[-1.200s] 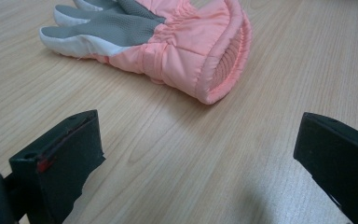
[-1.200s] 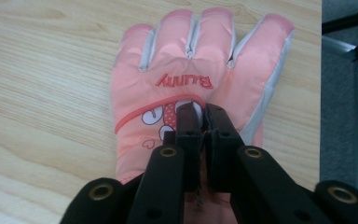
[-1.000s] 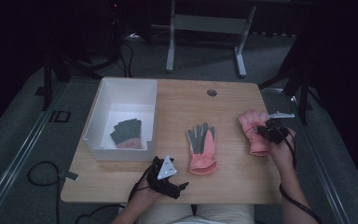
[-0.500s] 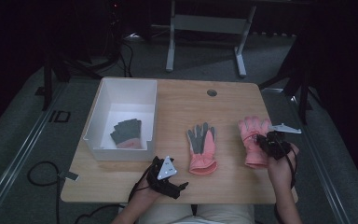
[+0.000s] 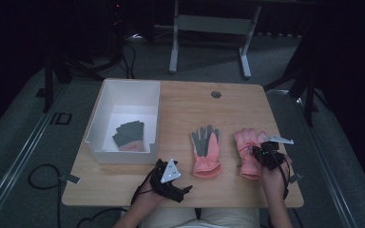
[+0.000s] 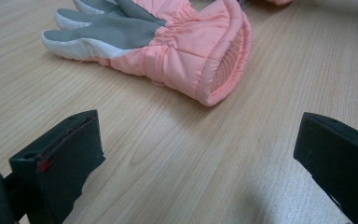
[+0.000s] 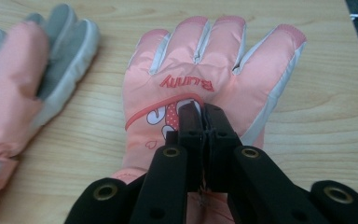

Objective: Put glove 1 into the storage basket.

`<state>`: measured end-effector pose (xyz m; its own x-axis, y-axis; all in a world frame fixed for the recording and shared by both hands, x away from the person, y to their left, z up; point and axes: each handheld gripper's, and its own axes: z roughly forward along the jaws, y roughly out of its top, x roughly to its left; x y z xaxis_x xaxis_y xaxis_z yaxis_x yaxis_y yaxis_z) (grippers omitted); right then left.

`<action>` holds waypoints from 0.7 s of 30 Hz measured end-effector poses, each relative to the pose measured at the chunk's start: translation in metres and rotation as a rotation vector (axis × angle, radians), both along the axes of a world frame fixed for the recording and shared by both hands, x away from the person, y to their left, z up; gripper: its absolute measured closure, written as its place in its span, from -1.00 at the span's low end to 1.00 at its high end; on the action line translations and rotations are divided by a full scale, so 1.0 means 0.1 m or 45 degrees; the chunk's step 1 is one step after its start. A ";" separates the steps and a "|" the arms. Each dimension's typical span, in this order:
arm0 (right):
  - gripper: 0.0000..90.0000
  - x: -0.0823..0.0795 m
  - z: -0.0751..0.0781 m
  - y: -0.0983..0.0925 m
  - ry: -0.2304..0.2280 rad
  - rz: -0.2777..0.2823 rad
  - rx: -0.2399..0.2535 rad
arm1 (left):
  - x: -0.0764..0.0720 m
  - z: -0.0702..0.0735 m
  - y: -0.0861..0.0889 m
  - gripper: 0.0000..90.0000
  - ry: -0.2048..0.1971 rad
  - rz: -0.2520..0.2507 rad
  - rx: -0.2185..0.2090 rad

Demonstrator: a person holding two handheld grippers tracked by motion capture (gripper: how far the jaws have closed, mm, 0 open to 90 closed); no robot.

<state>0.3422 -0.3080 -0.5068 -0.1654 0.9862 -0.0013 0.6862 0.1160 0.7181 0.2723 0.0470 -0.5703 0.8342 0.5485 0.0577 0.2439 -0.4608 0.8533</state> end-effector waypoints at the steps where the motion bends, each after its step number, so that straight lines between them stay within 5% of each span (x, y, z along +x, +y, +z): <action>1: 0.94 0.02 -0.02 0.00 0.006 -0.003 -0.002 | 0.00 0.00 0.00 -0.98 0.001 -0.003 0.009; 16: 0.86 0.21 -0.25 -0.08 0.041 0.052 -0.015 | 0.00 0.00 -0.01 -0.98 0.002 -0.006 0.012; 18: 0.82 0.21 -0.25 -0.11 0.036 0.072 -0.001 | 0.00 -0.01 -0.01 -0.98 0.000 -0.006 0.013; 21: 0.75 0.20 -0.16 -0.13 0.016 0.156 -0.067 | 0.00 0.00 0.00 -0.98 0.005 -0.007 0.011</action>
